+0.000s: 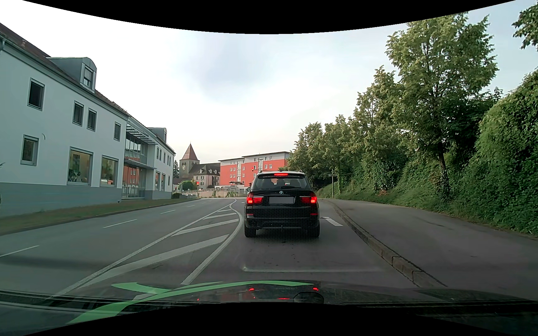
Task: Follow the waypoints while adhering to traffic rules and regulations
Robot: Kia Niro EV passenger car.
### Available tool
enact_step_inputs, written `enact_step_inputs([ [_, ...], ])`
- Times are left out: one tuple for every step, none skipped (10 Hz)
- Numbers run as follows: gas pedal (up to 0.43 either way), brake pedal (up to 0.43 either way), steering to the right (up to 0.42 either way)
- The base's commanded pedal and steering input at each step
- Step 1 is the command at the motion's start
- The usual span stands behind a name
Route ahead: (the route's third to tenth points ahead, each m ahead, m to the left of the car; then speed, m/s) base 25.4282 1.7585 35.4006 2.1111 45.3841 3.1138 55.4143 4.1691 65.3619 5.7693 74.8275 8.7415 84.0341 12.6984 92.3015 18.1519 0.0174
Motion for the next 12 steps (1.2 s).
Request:
enact_step_inputs([
  [0.0, 0.299, -0.004],
  [0.0, 0.299, -0.004],
  [0.0, 0.299, -0.004],
  [0.0, 0.299, -0.004],
  [0.0, 0.299, -0.004],
  [0.0, 0.299, -0.004],
  [0.0, 0.299, -0.004],
  [0.0, 0.299, -0.004],
  [0.0, 0.299, -0.004],
  [0.0, 0.305, -0.004],
  [0.0, 0.299, -0.004],
  [0.0, 0.299, -0.004],
])
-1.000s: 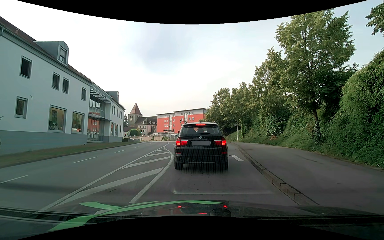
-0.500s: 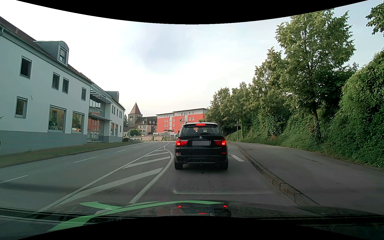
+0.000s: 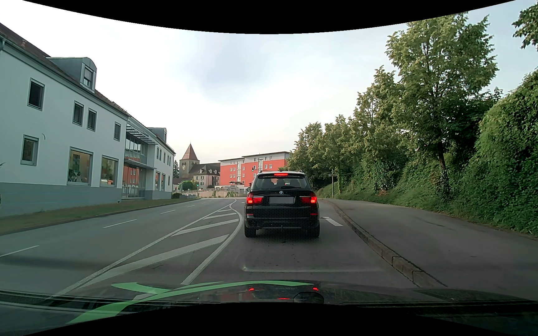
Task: Follow the waypoints while adhering to traffic rules and regulations
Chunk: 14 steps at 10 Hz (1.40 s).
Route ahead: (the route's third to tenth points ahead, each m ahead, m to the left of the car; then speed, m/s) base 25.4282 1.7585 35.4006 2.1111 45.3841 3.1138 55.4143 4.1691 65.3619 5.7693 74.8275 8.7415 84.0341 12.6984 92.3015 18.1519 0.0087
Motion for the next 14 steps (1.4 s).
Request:
enact_step_inputs([
  [0.0, 0.305, -0.004],
  [0.0, 0.299, -0.004],
  [0.0, 0.299, -0.004],
  [0.0, 0.299, -0.004],
  [0.0, 0.299, -0.004],
  [0.0, 0.299, -0.004],
  [0.0, 0.299, -0.004],
  [0.0, 0.299, -0.004],
  [0.0, 0.299, -0.004],
  [0.0, 0.299, -0.004],
  [0.0, 0.299, -0.004],
  [0.0, 0.299, -0.004],
  [0.0, 0.299, -0.004],
  [0.0, 0.299, -0.004],
])
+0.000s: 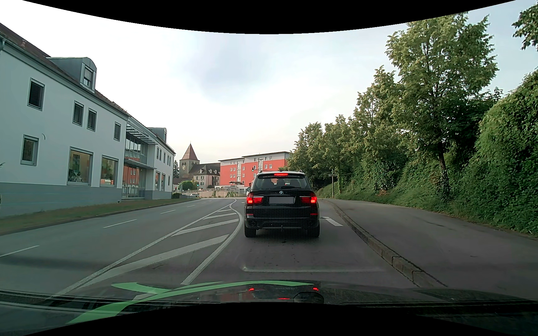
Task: Follow the waypoints while adhering to traffic rules and regulations
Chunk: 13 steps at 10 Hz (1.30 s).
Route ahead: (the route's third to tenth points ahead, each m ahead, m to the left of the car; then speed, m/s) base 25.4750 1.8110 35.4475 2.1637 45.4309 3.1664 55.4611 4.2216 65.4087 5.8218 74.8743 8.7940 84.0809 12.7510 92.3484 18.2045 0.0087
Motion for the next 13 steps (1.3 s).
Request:
enact_step_inputs([
  [0.0, 0.299, -0.004],
  [0.0, 0.299, -0.004],
  [0.0, 0.299, -0.004],
  [0.0, 0.299, -0.004],
  [0.0, 0.299, -0.004],
  [0.0, 0.299, -0.004],
  [0.0, 0.299, -0.004],
  [0.0, 0.305, -0.004],
  [0.0, 0.299, -0.004],
  [0.0, 0.299, -0.004],
  [0.0, 0.299, -0.004],
  [0.0, 0.299, -0.004],
  [0.0, 0.305, -0.004],
])
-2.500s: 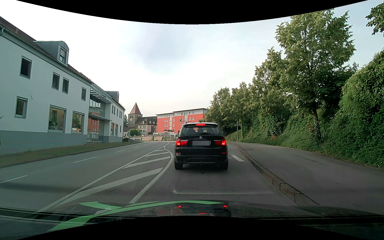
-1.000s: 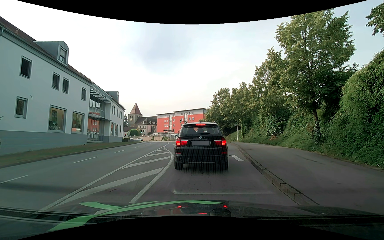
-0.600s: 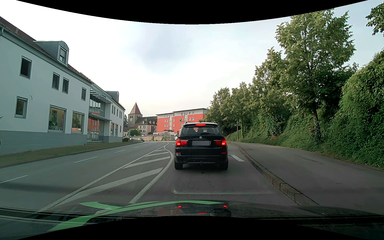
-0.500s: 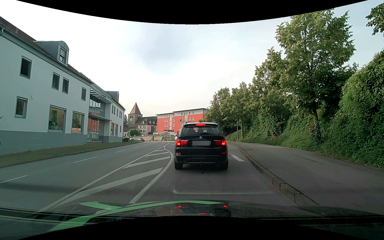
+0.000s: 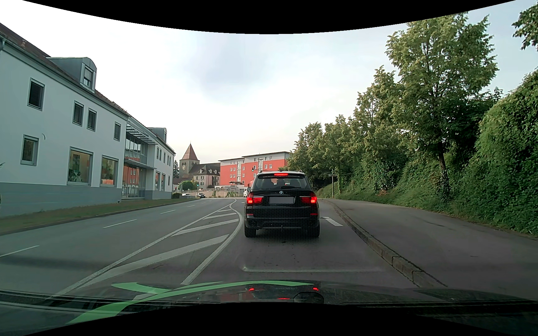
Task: Follow the waypoints while adhering to traffic rules and regulations
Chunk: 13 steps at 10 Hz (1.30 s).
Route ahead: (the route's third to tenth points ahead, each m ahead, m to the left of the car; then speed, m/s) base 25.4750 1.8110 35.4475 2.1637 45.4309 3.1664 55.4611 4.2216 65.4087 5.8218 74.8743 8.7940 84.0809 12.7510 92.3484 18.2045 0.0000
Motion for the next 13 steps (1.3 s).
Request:
enact_step_inputs([
  [0.0, 0.299, -0.004],
  [0.0, 0.299, -0.004],
  [0.0, 0.299, -0.004],
  [0.0, 0.299, -0.004],
  [0.0, 0.299, -0.004],
  [0.0, 0.299, -0.004],
  [0.0, 0.299, -0.004],
  [0.0, 0.299, -0.004],
  [0.0, 0.299, -0.004],
  [0.0, 0.299, -0.004],
  [0.0, 0.299, -0.004],
  [0.0, 0.299, -0.004],
  [0.0, 0.299, -0.004],
])
